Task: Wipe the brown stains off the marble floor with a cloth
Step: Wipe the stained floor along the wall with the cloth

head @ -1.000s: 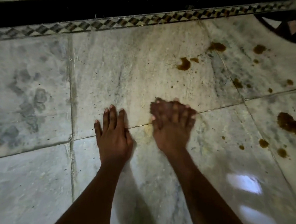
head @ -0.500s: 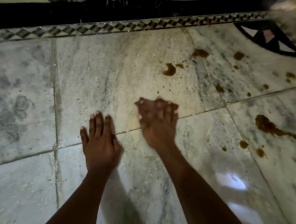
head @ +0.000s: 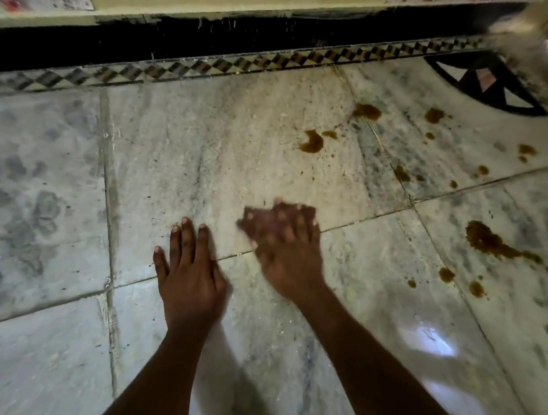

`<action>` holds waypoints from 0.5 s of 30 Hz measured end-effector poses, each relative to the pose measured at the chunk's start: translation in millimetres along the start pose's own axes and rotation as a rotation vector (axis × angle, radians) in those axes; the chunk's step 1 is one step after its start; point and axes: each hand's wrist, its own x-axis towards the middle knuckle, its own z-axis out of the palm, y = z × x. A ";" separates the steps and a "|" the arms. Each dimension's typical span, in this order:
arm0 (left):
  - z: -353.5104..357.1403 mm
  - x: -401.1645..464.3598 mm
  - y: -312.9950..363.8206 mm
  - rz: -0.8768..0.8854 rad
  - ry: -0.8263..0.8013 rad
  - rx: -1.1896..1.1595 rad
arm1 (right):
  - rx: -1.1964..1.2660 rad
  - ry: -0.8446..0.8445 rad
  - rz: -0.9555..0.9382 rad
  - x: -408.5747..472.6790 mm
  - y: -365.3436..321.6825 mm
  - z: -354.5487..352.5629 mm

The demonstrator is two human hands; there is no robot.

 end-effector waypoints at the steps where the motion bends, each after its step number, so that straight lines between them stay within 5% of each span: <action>1: -0.4 0.5 -0.3 0.002 0.001 -0.002 | -0.019 -0.032 -0.105 -31.7 -0.8 1.6; 3: -0.9 1.1 0.1 -0.002 -0.007 -0.005 | -0.021 -0.079 -0.131 -80.2 24.2 -3.3; 9: 0.5 0.8 0.1 0.007 -0.005 -0.006 | 0.146 0.063 0.582 17.7 56.1 -13.8; 12: 1.3 0.6 1.0 -0.006 -0.005 -0.003 | 0.108 0.016 0.249 49.1 7.7 -7.0; 15: -1.2 1.4 1.3 -0.003 0.004 -0.010 | -0.008 -0.015 -0.133 -19.9 -11.6 2.3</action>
